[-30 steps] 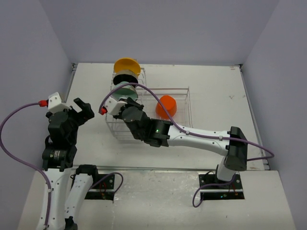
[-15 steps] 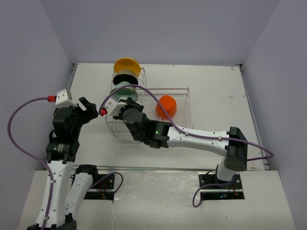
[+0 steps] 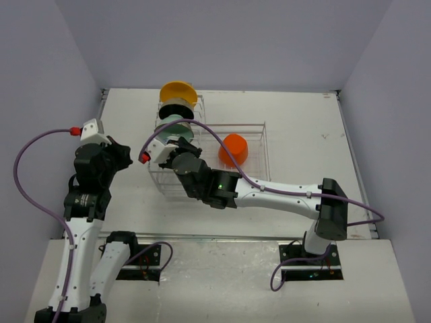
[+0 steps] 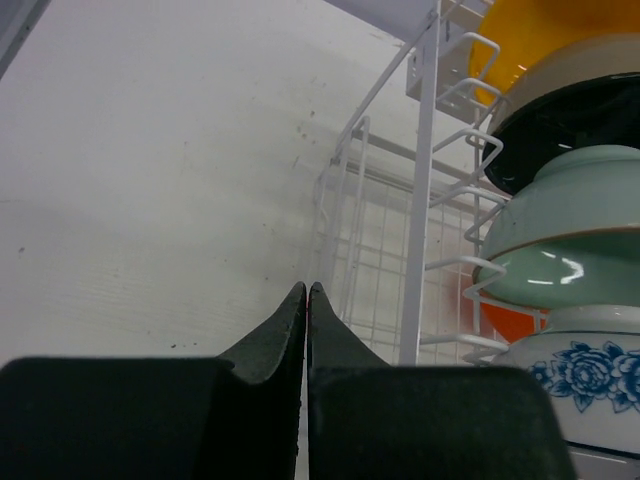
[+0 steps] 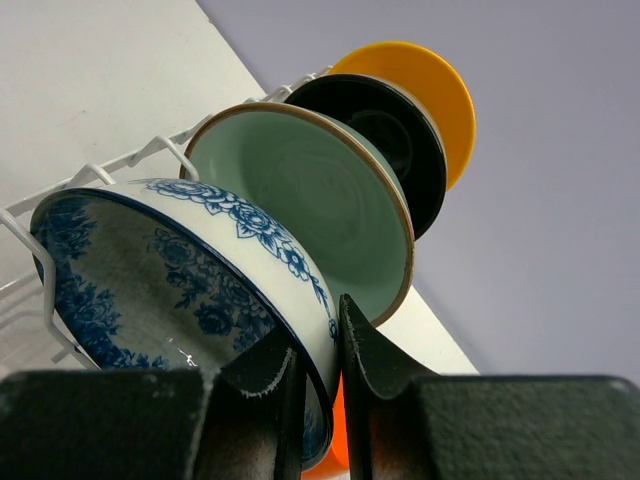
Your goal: Unload the bowls from the dish rack
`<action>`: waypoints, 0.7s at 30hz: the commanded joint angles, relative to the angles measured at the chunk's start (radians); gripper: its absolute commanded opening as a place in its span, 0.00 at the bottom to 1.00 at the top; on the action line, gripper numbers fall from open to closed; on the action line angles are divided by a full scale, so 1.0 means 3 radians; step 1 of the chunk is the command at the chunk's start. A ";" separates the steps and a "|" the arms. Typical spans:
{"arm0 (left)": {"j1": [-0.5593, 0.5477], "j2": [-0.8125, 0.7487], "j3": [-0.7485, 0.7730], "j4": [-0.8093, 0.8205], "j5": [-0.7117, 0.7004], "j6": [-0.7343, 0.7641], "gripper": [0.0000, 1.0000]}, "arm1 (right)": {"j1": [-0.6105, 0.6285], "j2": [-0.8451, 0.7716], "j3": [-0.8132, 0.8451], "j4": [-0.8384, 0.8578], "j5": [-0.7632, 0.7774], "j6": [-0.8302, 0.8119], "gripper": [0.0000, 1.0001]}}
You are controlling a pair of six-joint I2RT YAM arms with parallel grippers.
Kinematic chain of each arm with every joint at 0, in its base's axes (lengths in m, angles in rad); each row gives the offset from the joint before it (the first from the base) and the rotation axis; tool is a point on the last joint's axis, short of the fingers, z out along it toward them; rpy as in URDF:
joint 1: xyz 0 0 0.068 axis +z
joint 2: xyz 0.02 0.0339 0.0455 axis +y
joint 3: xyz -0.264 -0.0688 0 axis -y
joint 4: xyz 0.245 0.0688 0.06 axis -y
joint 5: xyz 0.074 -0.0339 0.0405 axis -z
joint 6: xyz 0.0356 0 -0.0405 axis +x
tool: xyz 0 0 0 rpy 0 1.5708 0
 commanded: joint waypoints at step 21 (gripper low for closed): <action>-0.0019 0.0201 0.0083 0.0150 0.1032 -0.0430 0.00 | 0.0041 -0.0143 -0.0029 0.0158 -0.0009 -0.0005 0.01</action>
